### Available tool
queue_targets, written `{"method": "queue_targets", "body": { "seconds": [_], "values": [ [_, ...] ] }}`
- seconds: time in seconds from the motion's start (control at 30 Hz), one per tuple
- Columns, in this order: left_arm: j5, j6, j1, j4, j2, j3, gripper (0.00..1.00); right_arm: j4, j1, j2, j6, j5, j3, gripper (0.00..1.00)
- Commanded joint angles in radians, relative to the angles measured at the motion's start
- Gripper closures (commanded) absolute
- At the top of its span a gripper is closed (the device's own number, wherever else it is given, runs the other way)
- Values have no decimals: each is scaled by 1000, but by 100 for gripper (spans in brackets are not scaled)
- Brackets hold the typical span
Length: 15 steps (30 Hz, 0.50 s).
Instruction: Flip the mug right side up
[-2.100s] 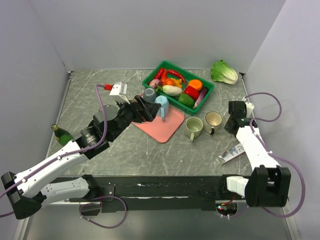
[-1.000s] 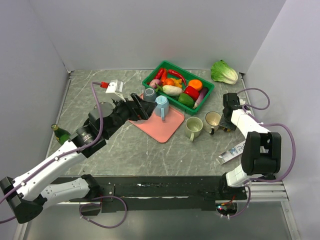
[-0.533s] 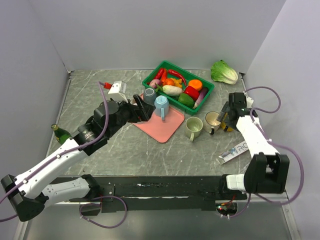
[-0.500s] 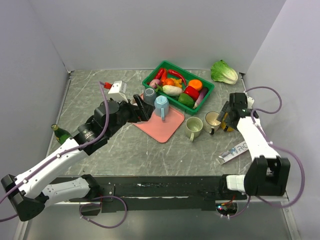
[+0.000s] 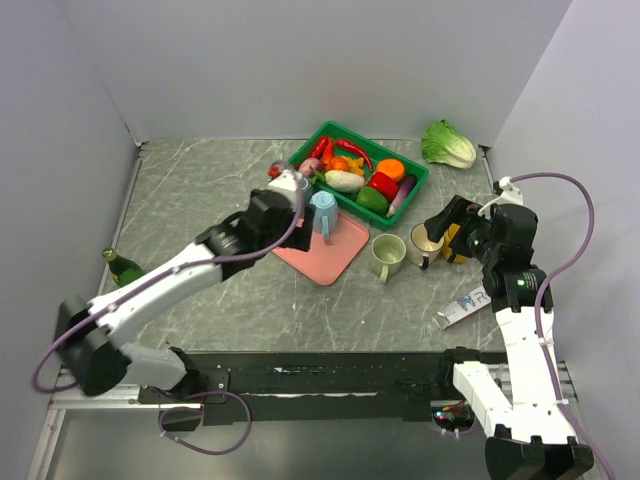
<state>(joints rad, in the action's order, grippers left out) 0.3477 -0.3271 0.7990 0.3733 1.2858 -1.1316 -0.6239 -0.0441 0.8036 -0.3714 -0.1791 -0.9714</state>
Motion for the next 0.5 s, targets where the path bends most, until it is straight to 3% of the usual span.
{"method": "queue_targets", "body": {
  "seconds": [0.0,0.17,0.3,0.47],
  "values": [
    [-24,-31,-4,90,148,-204,4,20,-3,23,3,-79,-56,0],
    [-108,-262,-1,99,354,-321,2,16,-5,34,-20,-69,-70,1],
    [-70,-404,0,136,493,-437,1,10,-3,48,-31,-71,-72,2],
    [14,-510,0,237,685,-560,10,-8,-3,74,-21,-95,-73,3]
  ]
}}
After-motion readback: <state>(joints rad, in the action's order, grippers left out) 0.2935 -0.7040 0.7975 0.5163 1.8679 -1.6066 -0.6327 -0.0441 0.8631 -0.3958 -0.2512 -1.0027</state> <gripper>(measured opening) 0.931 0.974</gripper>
